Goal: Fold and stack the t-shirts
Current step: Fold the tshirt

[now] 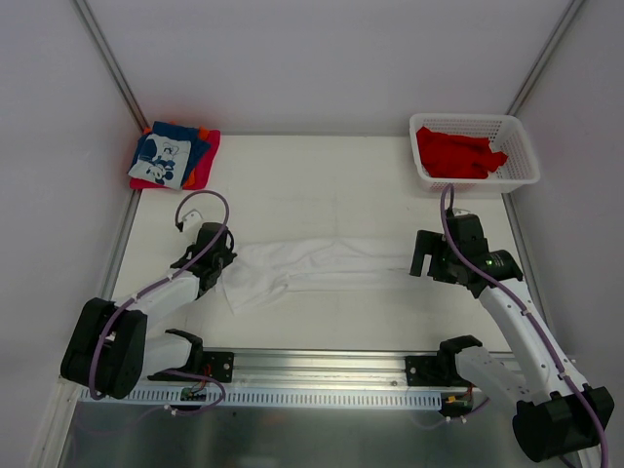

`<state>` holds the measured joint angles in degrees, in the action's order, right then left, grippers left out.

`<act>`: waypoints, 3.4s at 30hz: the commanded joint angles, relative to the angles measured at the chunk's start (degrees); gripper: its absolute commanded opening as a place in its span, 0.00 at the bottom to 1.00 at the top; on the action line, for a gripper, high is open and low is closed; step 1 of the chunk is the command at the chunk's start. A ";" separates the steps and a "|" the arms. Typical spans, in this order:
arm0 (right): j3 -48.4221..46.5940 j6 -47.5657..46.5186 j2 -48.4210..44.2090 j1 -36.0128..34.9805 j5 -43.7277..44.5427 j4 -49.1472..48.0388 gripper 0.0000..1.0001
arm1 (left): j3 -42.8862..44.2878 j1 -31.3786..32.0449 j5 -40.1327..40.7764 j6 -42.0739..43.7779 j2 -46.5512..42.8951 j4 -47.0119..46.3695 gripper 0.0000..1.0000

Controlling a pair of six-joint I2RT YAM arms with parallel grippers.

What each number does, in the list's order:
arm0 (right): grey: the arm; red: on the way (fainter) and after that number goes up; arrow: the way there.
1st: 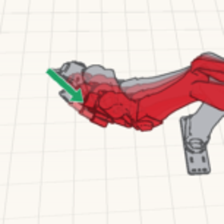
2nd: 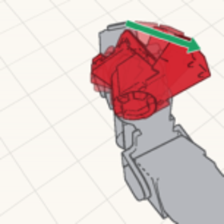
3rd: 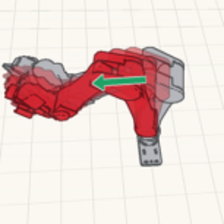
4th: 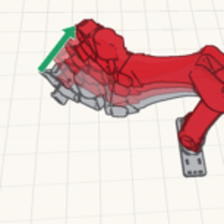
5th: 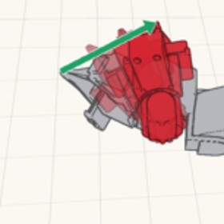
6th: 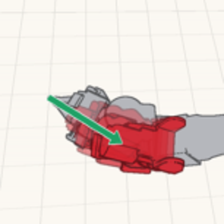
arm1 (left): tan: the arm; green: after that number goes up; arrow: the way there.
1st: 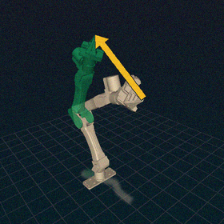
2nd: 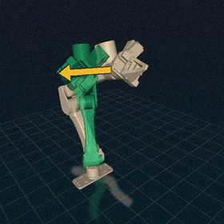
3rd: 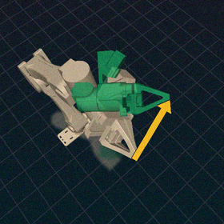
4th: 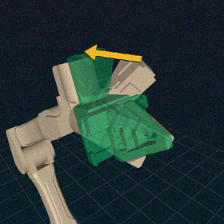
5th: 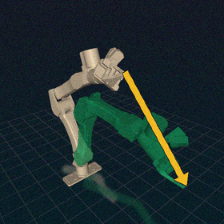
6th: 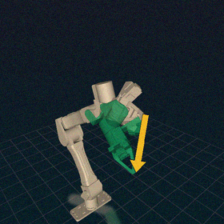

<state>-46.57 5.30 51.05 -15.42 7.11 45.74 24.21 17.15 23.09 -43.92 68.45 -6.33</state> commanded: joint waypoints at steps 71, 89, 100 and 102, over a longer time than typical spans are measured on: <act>-17.42 2.52 39.22 -0.58 -12.74 -14.97 0.34 | 1.46 -5.11 -14.66 -5.74 -10.18 8.71 0.17; -2.74 14.29 34.74 -0.49 -1.94 -19.55 0.01 | -0.74 -5.11 -14.48 -5.65 -6.40 3.78 0.11; -0.20 16.32 38.26 -0.58 -3.07 -20.68 0.01 | -1.70 -5.11 -14.83 -5.74 -5.86 2.11 0.06; 0.86 16.50 36.59 -0.58 -3.77 -21.47 0.01 | -2.40 -5.11 -14.66 -6.26 -6.48 1.93 0.00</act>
<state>-48.51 20.32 88.36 -15.75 3.90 25.28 22.96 11.33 8.97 -49.21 63.44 -2.74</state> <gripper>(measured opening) 0.009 0.028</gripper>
